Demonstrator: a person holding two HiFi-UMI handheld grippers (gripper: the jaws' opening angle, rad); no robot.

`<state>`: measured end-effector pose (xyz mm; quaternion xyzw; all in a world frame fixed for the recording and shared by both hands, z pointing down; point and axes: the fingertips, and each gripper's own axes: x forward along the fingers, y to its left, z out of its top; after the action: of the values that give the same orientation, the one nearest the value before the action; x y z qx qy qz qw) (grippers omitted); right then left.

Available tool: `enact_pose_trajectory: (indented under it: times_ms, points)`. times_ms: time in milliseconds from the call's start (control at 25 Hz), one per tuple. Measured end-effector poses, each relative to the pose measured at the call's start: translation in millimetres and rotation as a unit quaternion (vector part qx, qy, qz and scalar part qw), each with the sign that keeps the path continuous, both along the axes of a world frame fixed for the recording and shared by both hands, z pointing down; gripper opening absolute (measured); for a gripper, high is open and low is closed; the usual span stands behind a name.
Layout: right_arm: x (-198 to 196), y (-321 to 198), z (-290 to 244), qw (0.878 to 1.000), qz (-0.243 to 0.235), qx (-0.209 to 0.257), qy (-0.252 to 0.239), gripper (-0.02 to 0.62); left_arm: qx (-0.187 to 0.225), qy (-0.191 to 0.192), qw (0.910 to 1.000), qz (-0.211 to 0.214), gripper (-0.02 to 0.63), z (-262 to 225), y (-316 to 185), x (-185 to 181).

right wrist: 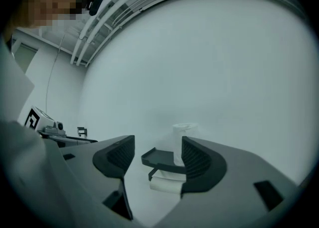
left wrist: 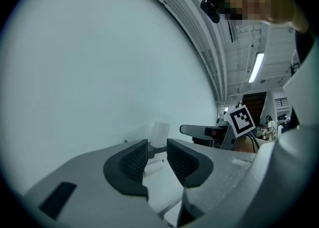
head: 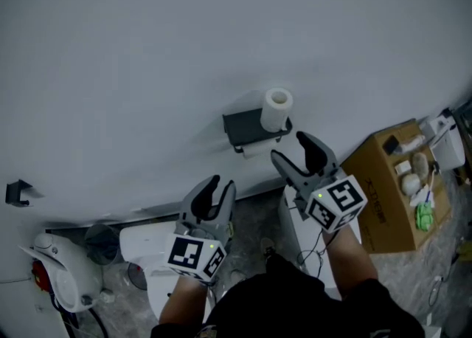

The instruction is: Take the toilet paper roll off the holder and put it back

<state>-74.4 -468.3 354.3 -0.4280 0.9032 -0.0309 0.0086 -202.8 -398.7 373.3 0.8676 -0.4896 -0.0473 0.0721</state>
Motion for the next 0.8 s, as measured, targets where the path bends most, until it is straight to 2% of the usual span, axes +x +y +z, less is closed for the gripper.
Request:
enact_pose_trajectory:
  times_ms: [40, 120, 200, 440, 680, 720, 800]
  points:
    - [-3, 10, 1, 1.0, 0.003, -0.001, 0.002, 0.265, -0.001, 0.003, 1.0, 0.004, 0.104, 2, 7, -3]
    - [-8, 31, 4, 1.0, 0.009, -0.002, 0.006, 0.099, -0.004, 0.008, 0.9999, 0.012, 0.104, 7, 22, -9]
    - [-12, 51, 7, 1.0, 0.018, -0.003, 0.011, 0.002, -0.008, 0.01, 0.9997, 0.021, 0.104, 12, 38, -14]
    - [-16, 98, 9, 1.0, 0.024, -0.008, 0.018, -0.002, -0.012, 0.01, 0.9993, 0.035, 0.103, 13, 74, -16]
    - [-9, 126, 0, 1.0, 0.013, 0.0, 0.008, -0.002, -0.003, 0.001, 0.9994, 0.035, 0.097, 2, 100, -3]
    - [-6, 130, -2, 1.0, 0.01, 0.001, 0.007, -0.002, -0.003, -0.001, 0.9994, 0.034, 0.083, 0, 104, 1]
    - [5, 139, -4, 1.0, 0.006, 0.003, 0.005, -0.002, -0.002, -0.003, 0.9995, 0.032, 0.011, -2, 112, 13]
